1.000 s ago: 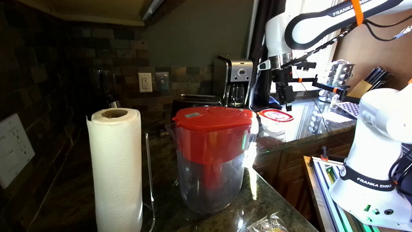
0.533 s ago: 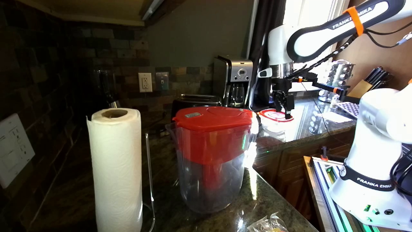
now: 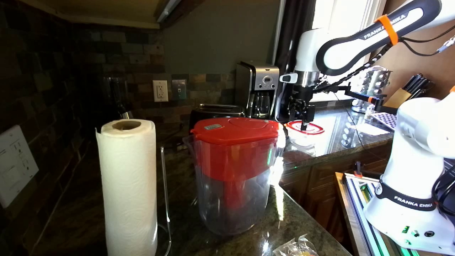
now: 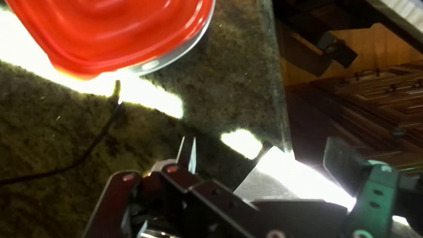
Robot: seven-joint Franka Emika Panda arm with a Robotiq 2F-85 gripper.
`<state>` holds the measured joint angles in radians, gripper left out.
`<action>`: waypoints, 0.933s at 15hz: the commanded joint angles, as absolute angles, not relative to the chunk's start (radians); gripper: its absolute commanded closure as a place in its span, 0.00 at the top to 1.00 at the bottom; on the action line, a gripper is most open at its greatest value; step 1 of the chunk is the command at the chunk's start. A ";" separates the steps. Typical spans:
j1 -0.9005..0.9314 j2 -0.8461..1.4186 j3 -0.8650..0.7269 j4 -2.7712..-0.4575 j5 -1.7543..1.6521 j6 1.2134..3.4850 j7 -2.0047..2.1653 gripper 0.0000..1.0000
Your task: Press a button on the toaster
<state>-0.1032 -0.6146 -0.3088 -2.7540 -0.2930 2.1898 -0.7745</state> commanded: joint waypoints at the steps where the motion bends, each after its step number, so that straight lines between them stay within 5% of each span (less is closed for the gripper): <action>1: -0.088 -0.586 -0.352 -2.753 -0.244 2.294 -0.864 1.00; 14: -0.068 -0.435 -0.418 -2.752 0.136 2.512 -0.852 1.00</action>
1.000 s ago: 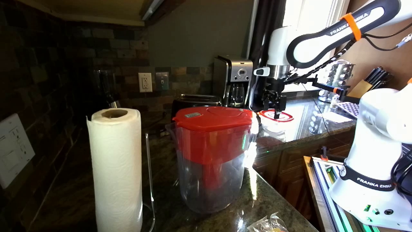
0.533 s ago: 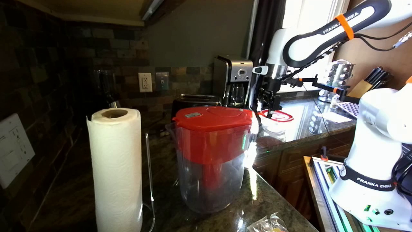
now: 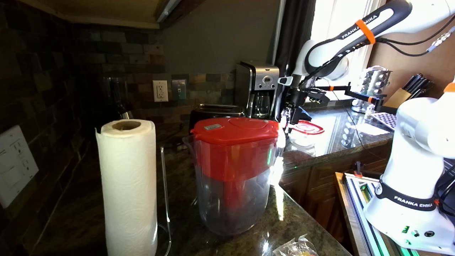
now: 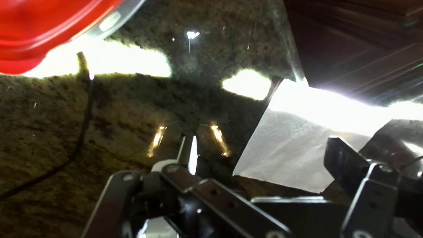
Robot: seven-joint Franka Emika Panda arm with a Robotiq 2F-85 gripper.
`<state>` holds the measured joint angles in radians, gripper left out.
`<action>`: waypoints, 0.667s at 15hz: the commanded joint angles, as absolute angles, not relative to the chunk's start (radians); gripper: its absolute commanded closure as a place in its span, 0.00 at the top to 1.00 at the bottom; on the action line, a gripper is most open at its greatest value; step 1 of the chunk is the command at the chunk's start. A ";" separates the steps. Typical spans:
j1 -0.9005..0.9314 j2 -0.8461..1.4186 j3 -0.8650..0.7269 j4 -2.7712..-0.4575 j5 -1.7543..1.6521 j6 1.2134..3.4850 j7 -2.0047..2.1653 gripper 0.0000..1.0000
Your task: Press a button on the toaster
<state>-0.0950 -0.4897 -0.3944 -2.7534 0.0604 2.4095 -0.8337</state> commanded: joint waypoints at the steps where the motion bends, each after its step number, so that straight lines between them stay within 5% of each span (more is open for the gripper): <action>1: -0.059 -0.420 -0.422 -2.753 0.158 2.550 -0.857 1.00; 10: -0.058 -0.413 -0.407 -2.750 0.162 2.569 -0.861 1.00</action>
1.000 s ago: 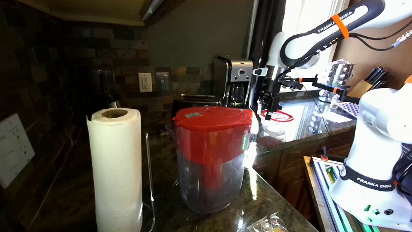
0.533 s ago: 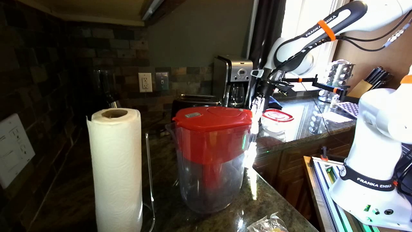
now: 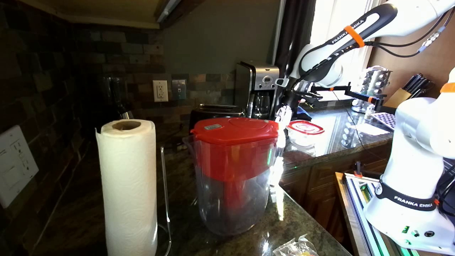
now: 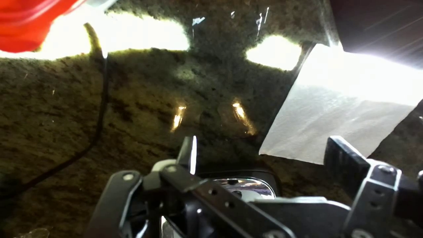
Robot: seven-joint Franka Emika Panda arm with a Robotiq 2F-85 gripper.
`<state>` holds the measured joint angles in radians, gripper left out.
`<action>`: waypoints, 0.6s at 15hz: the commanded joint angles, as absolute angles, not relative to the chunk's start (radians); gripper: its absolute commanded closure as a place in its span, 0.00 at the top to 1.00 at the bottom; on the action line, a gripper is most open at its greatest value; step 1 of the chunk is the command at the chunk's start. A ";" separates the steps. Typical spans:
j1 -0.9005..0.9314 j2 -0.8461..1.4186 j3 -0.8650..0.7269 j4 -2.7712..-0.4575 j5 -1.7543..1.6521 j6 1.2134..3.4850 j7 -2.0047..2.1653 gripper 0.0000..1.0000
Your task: Press a button on the toaster
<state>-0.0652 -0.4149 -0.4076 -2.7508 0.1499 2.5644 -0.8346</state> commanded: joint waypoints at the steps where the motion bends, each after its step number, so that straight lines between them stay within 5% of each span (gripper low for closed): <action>1: -0.052 -0.403 -0.406 -2.749 0.163 2.602 -0.871 1.00; 6: -0.003 -0.375 -0.426 -2.749 0.196 2.674 -0.934 1.00; 7: 0.009 -0.370 -0.432 -2.749 0.208 2.688 -0.946 0.79; 9: 0.042 -0.363 -0.450 -2.749 0.255 2.708 -0.981 0.66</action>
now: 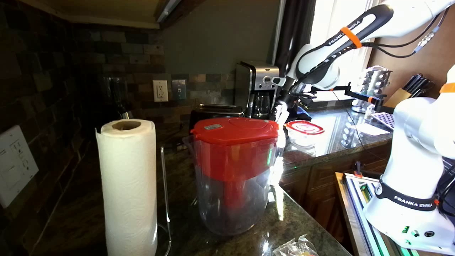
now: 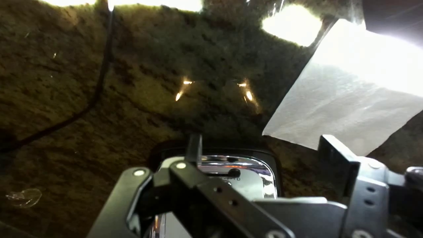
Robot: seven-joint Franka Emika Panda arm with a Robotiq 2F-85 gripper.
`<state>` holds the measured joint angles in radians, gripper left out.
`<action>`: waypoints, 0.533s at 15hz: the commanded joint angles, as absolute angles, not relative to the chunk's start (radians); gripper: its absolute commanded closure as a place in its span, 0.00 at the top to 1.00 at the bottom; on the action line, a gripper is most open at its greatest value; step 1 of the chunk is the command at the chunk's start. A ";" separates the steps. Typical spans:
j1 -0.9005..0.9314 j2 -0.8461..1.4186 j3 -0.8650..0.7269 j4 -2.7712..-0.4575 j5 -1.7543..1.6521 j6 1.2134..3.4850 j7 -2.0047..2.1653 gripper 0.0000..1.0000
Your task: Press a button on the toaster
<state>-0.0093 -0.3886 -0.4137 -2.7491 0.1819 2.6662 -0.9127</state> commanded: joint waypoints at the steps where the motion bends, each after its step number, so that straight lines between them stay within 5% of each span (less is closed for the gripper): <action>1: 0.058 -0.358 -0.458 -2.749 0.285 2.713 -0.993 0.58; 8: 0.150 -0.339 -0.508 -2.749 0.525 2.768 -1.162 0.04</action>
